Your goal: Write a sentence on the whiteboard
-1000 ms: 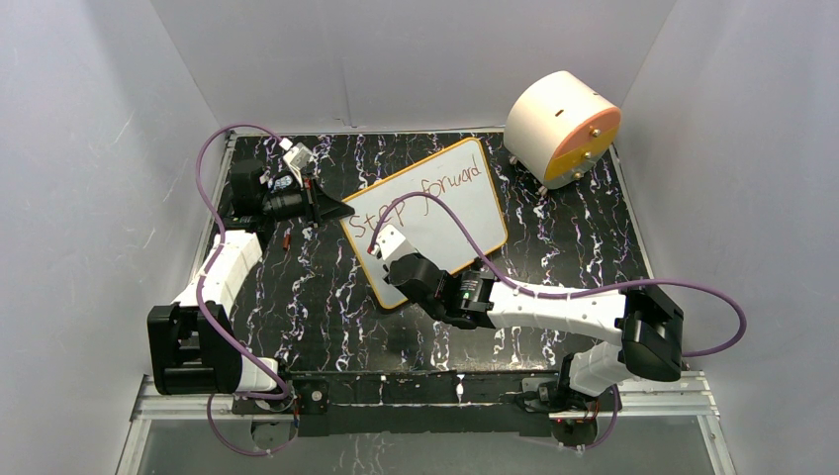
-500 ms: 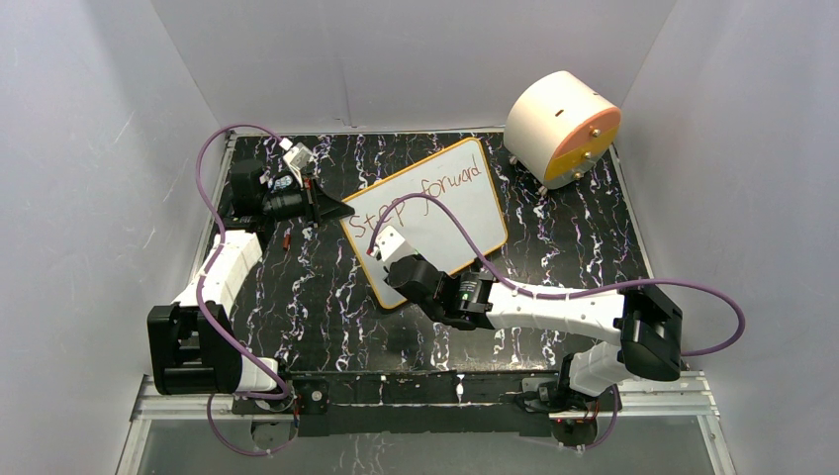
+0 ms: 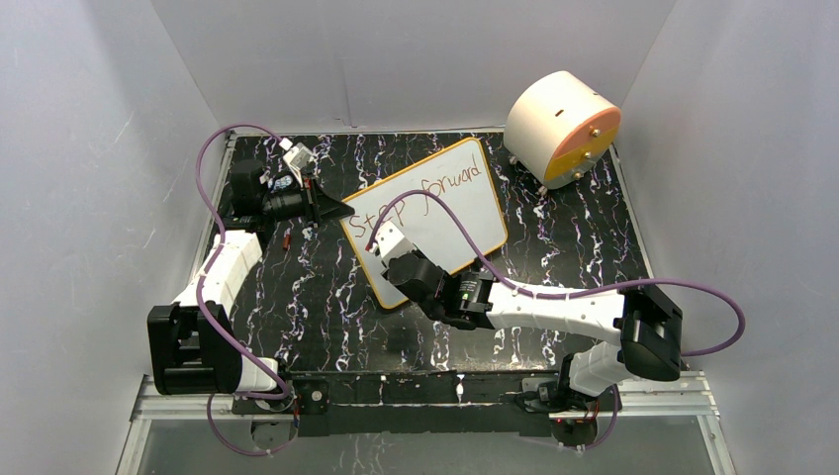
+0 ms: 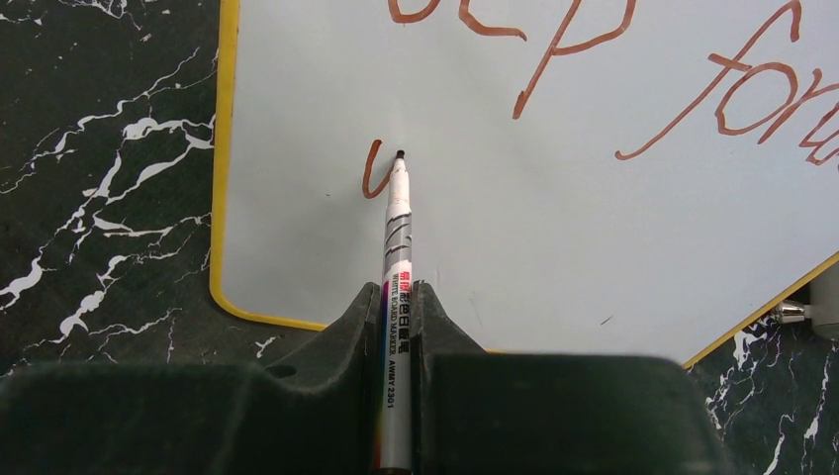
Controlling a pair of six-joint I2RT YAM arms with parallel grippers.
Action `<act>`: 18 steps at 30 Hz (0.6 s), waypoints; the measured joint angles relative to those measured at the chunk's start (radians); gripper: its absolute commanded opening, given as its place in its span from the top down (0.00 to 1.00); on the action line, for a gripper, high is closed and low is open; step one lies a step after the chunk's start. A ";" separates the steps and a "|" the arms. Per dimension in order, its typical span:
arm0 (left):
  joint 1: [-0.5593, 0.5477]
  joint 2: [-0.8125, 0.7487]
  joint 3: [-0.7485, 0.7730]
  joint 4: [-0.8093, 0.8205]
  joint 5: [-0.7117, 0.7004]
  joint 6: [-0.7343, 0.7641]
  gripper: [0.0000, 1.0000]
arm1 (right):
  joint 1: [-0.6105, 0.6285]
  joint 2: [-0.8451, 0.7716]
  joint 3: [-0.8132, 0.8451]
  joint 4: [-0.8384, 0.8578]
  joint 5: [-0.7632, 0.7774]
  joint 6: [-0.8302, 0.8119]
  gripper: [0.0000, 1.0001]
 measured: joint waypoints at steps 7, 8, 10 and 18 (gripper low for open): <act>0.000 0.000 0.000 0.000 -0.001 0.000 1.00 | -0.003 0.000 0.002 -0.005 -0.009 -0.005 1.00; 0.000 0.000 0.000 0.000 -0.001 0.000 1.00 | -0.003 0.000 0.002 -0.008 -0.012 -0.005 1.00; 0.000 0.000 0.000 0.000 -0.001 0.000 1.00 | -0.004 0.000 0.002 -0.012 -0.015 -0.003 1.00; 0.000 0.000 0.000 0.000 -0.001 0.000 1.00 | -0.005 -0.001 0.002 -0.065 -0.031 0.023 1.00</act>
